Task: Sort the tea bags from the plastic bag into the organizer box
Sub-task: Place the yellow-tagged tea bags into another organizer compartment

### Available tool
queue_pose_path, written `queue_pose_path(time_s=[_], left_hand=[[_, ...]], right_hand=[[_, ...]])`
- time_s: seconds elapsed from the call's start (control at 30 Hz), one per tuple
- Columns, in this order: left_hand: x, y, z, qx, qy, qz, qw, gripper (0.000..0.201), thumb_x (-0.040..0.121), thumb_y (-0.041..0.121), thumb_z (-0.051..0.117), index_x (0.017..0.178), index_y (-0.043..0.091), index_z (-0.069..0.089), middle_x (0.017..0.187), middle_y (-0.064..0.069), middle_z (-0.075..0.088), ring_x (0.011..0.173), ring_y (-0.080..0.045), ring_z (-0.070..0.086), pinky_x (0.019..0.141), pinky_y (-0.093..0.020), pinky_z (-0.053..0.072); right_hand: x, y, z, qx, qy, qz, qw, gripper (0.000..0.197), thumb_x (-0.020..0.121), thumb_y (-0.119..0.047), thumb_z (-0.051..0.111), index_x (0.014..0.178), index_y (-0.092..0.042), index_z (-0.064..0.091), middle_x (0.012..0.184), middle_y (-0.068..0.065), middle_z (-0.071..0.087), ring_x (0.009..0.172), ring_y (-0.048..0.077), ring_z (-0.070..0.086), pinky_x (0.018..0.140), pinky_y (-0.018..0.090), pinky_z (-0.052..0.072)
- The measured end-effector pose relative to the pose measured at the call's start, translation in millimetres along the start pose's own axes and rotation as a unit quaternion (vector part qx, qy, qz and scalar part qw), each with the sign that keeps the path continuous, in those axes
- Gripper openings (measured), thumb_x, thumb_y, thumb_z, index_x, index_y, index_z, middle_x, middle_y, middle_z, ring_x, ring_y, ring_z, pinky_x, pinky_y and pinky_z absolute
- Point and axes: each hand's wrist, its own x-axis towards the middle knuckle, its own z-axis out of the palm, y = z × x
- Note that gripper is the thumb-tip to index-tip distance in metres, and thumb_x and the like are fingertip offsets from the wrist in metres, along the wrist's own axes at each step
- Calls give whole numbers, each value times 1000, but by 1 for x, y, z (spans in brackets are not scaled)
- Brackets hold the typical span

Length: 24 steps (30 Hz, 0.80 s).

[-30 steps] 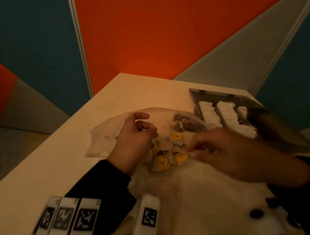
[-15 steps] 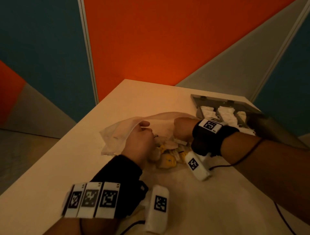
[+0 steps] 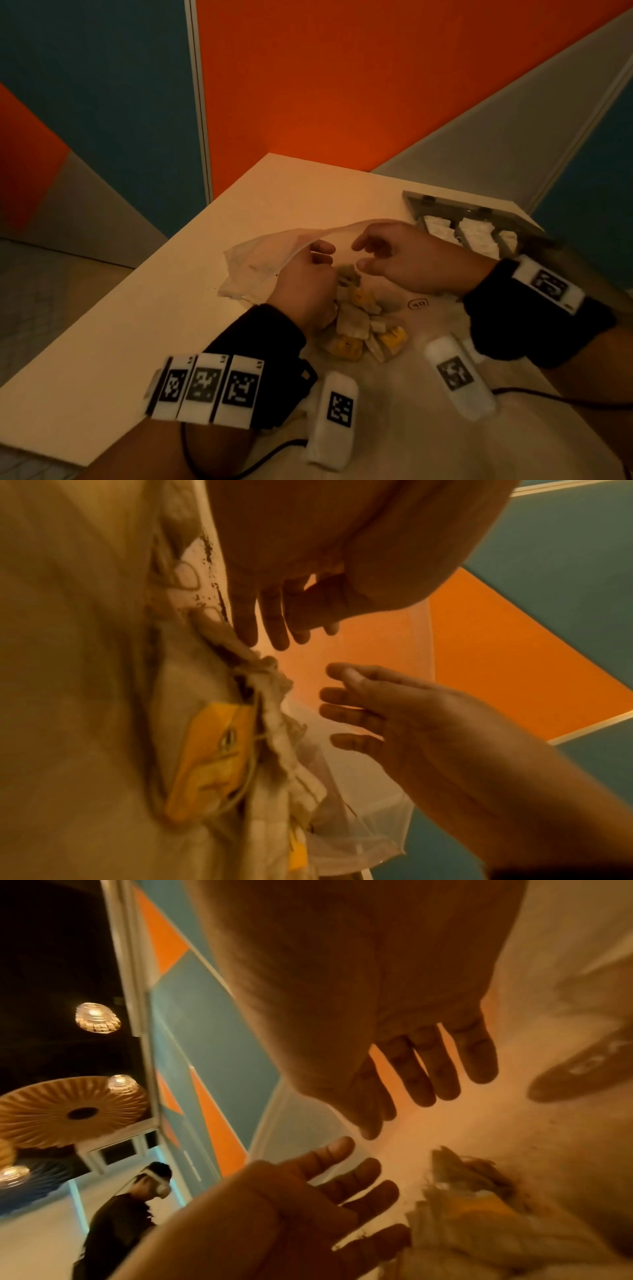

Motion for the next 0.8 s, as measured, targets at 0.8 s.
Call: queue_pose_path(time_s=[0.8], left_hand=[[-16, 6, 2, 10, -113, 1, 994, 28, 81, -17, 47, 84, 7, 62, 72, -8, 61, 55, -15, 56, 47, -21, 46]], right_hand=[[-42, 14, 9, 271, 52, 95, 956, 7, 86, -5, 71, 89, -3, 65, 65, 3, 65, 50, 9, 57, 44, 21, 43]])
